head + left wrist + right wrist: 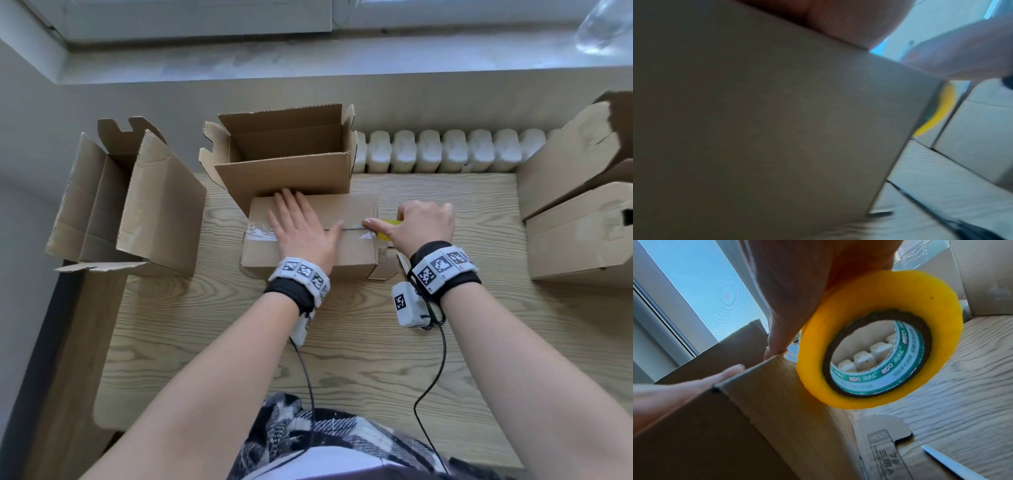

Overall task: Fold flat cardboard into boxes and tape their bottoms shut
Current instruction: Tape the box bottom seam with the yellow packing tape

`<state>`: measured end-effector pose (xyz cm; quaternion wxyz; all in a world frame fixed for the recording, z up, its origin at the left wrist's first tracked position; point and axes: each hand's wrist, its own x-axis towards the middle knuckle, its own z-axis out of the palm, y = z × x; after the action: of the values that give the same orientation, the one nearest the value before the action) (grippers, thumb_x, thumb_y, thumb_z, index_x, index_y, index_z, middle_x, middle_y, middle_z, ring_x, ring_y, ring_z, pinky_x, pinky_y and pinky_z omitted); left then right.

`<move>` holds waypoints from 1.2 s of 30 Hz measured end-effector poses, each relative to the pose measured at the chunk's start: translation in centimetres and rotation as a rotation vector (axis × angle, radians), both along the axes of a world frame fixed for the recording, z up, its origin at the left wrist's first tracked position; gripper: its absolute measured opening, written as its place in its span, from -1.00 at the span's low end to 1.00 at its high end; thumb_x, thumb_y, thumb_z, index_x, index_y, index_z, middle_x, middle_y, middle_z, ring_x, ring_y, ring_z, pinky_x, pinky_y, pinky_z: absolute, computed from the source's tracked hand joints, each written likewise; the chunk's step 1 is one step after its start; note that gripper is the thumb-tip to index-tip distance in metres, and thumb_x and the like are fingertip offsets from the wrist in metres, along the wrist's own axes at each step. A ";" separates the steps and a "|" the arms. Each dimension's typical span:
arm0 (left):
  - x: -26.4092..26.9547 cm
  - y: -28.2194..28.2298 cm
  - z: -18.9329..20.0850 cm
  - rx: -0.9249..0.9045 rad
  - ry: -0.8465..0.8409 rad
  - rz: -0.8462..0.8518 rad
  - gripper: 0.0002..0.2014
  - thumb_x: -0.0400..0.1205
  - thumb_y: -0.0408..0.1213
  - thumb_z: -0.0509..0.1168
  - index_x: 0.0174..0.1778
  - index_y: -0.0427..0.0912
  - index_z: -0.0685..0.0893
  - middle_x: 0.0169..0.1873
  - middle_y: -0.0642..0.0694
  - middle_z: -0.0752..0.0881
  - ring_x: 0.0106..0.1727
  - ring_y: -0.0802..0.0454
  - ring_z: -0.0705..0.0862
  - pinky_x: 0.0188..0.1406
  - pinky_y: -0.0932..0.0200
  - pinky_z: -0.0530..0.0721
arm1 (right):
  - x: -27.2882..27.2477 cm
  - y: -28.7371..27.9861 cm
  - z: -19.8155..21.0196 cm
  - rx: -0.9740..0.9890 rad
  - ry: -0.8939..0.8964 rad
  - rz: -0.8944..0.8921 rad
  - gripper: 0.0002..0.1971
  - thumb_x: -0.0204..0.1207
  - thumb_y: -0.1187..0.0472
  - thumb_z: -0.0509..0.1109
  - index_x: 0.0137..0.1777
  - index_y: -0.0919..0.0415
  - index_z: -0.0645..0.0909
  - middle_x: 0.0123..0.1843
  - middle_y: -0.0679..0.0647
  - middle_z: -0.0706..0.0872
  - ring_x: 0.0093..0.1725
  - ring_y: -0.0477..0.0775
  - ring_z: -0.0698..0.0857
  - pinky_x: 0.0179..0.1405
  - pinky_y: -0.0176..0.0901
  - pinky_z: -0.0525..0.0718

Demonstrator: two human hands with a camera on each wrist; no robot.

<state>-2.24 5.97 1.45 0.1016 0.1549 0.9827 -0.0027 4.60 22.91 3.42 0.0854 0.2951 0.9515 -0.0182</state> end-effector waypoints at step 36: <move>2.5 5.7 0.8 -0.019 -0.075 0.127 0.23 0.34 0.54 -0.05 0.71 -0.30 -0.25 0.65 -0.49 -0.28 0.67 -0.44 -0.34 0.53 -0.57 -0.24 | 2.4 1.7 -3.4 -0.584 0.590 -0.210 -0.54 0.66 -0.17 0.18 0.04 0.17 0.77 -0.03 0.17 0.69 0.06 0.25 0.62 0.11 0.12 0.56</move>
<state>0.27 11.71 2.27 0.1400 0.0915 0.9859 0.0004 6.96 24.62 -0.02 -0.1127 0.3361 0.8547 -0.3792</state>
